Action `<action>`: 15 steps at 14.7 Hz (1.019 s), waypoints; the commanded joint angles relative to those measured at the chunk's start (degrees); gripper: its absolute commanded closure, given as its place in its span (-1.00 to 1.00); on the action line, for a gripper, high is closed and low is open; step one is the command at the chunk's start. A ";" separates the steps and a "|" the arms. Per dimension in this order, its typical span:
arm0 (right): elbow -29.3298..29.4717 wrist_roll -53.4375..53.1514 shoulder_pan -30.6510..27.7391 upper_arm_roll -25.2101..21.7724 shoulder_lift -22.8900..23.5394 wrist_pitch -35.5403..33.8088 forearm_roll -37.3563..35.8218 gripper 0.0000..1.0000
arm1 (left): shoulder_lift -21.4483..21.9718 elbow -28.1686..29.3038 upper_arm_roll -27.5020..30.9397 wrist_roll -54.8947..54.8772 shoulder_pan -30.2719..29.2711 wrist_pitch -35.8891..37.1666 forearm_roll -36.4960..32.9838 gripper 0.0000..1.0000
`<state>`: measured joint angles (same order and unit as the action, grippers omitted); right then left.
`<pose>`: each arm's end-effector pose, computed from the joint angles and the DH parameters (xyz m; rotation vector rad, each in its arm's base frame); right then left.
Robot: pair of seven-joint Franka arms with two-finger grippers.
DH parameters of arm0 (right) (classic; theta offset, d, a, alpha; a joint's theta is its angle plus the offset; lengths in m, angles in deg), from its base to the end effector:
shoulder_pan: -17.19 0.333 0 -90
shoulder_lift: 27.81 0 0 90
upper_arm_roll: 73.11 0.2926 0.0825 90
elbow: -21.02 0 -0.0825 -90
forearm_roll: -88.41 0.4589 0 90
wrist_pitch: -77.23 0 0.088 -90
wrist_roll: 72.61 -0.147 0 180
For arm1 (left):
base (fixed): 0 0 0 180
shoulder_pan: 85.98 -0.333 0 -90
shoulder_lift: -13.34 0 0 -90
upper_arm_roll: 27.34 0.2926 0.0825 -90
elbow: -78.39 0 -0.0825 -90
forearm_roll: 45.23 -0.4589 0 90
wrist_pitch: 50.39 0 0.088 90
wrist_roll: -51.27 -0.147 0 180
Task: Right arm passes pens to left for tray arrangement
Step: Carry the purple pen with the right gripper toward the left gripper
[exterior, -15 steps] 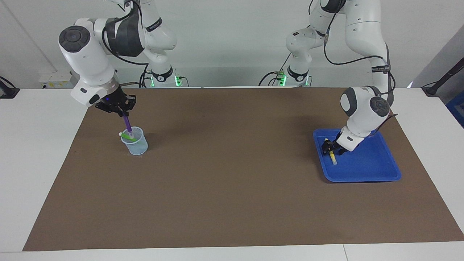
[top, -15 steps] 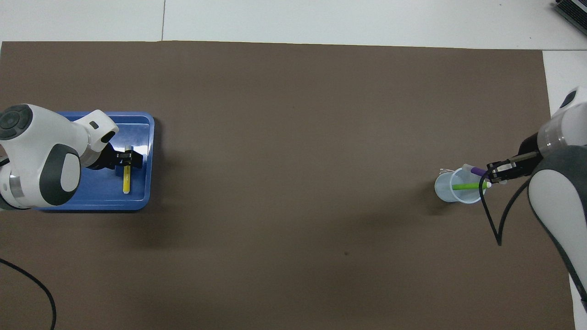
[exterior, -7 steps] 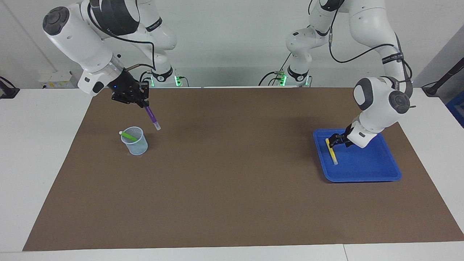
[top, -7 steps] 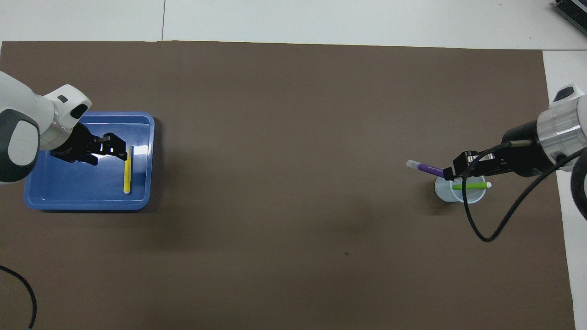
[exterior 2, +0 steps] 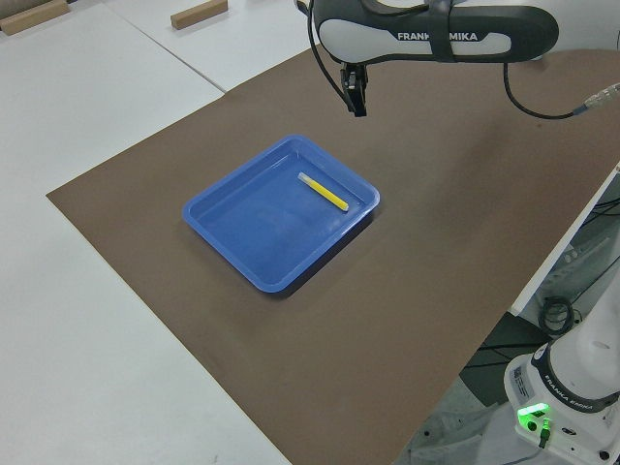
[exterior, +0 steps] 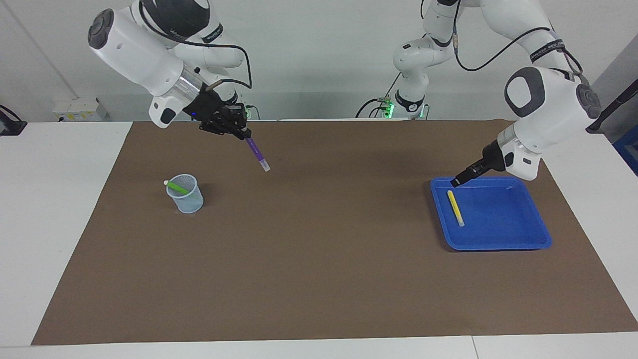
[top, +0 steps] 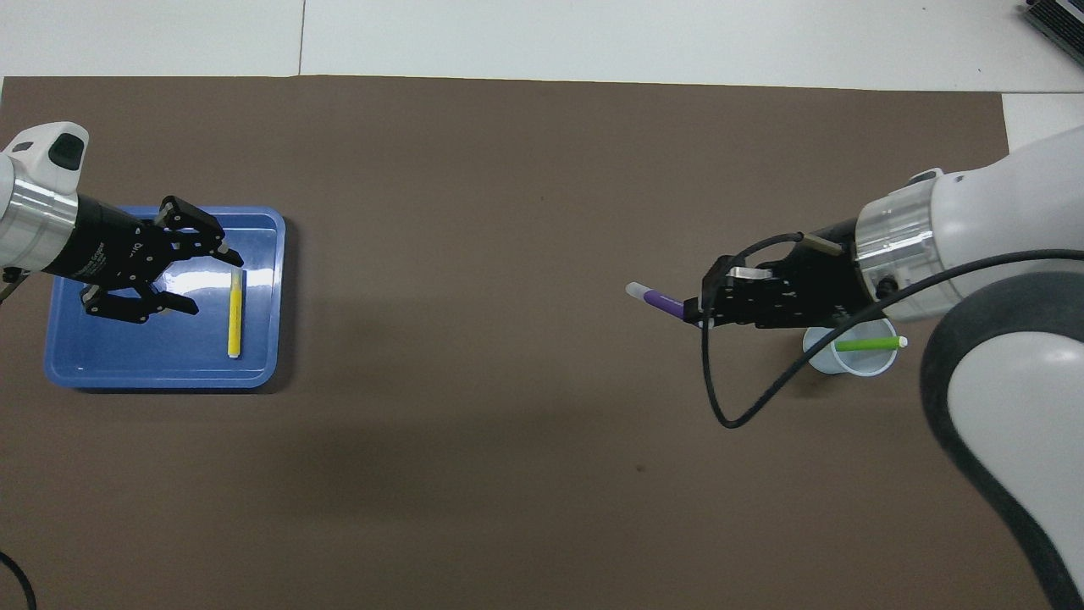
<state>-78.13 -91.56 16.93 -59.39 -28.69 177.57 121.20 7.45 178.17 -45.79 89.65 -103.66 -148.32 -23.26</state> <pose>0.6063 0.2175 0.5185 -2.5766 0.2467 0.1636 0.6452 -0.0545 0.4279 2.5921 0.9974 -0.3647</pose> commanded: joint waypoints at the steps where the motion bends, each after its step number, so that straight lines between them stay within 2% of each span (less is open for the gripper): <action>1: -1.31 -6.95 4.64 -0.10 -0.35 5.54 2.27 1.00 | 4.38 1.30 0.52 15.62 0.63 0.73 6.84 -0.66; 3: -2.18 -12.57 8.33 -0.10 -0.62 9.41 2.54 1.00 | 6.58 2.61 0.43 24.08 0.63 0.29 10.62 -0.77; 7: -6.31 -21.02 15.19 -0.10 -1.93 21.27 3.94 1.00 | 10.19 8.66 0.52 27.89 0.71 0.03 21.60 -0.77; 12: -7.46 -24.81 19.15 -0.10 -2.81 22.96 3.94 1.00 | 14.94 17.63 0.35 27.89 2.03 -1.73 28.99 -0.77; 15: -8.17 -27.54 21.79 -0.10 -3.08 25.94 3.86 1.00 | 17.14 22.29 0.26 27.89 2.03 -4.00 36.72 -0.77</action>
<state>-83.76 -117.69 37.38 -59.27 -29.81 200.83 123.49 20.77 195.16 -46.08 116.75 -102.20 -149.48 9.07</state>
